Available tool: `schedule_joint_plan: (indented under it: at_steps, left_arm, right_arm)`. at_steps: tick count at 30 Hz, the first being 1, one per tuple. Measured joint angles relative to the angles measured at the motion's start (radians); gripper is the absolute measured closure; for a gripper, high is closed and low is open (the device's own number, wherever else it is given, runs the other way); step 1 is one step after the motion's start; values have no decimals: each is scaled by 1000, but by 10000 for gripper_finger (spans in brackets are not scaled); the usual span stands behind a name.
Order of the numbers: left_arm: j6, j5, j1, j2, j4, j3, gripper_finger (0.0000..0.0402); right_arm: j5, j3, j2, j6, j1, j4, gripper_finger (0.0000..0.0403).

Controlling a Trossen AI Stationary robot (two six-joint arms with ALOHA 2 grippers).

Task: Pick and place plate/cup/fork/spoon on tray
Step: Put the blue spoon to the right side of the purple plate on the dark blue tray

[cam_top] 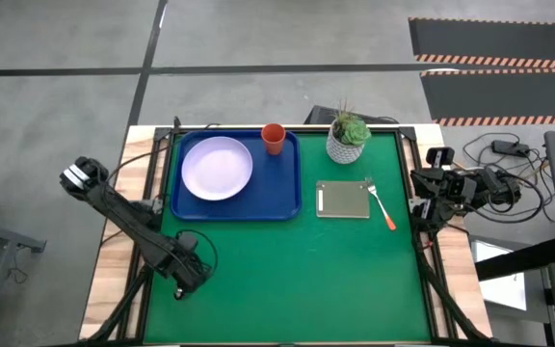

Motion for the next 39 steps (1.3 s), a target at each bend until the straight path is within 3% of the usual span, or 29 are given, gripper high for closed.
schedule_joint_plan:
  at_steps: [7, 11, 33, 39]
  left_arm:
    - [-3, 2, -4, -8, 6, -47, 272]
    - [-3, 3, -5, -6, 21, -69, 260]
    - [-28, 5, -5, -8, 164, -179, 338]
    - [-25, 10, -6, -8, 154, -178, 386]
  right_arm:
    - [0, 0, 0, -2, 0, 1, 394]
    - [0, 0, 0, -3, 0, 0, 394]
    - [0, 0, 0, -2, 0, 0, 394]
    - [0, 0, 0, -1, 0, 0, 394]
